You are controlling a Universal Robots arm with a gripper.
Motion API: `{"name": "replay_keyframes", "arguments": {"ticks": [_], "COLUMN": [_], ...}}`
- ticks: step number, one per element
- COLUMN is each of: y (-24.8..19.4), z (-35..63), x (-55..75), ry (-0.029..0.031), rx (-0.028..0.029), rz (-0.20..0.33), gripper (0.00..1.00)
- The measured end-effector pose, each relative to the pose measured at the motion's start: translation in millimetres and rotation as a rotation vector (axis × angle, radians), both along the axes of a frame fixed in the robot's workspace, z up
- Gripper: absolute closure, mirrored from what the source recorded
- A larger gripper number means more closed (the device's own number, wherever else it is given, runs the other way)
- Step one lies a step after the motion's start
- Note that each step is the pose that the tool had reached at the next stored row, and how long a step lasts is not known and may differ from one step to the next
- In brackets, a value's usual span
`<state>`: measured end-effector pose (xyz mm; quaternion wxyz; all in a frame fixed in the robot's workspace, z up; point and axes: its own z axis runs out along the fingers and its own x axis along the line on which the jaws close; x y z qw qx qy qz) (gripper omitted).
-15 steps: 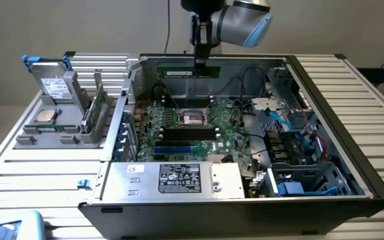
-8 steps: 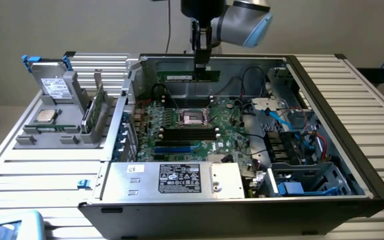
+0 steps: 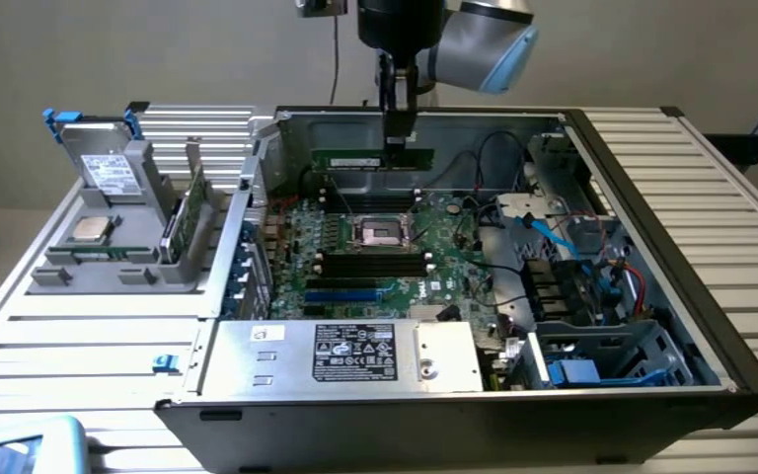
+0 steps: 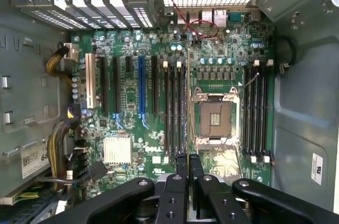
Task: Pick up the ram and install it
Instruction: 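Insert the ram into the slot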
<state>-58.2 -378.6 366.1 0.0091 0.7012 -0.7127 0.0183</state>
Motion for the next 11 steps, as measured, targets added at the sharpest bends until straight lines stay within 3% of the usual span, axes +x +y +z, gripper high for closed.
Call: {"name": "replay_keyframes", "arguments": {"ticks": [11], "y": [-1.5], "z": [-20.1], "x": [2.2], "ry": [0.0001], "rx": [-0.0002], "rz": [0.000], "gripper": [0.87]}}
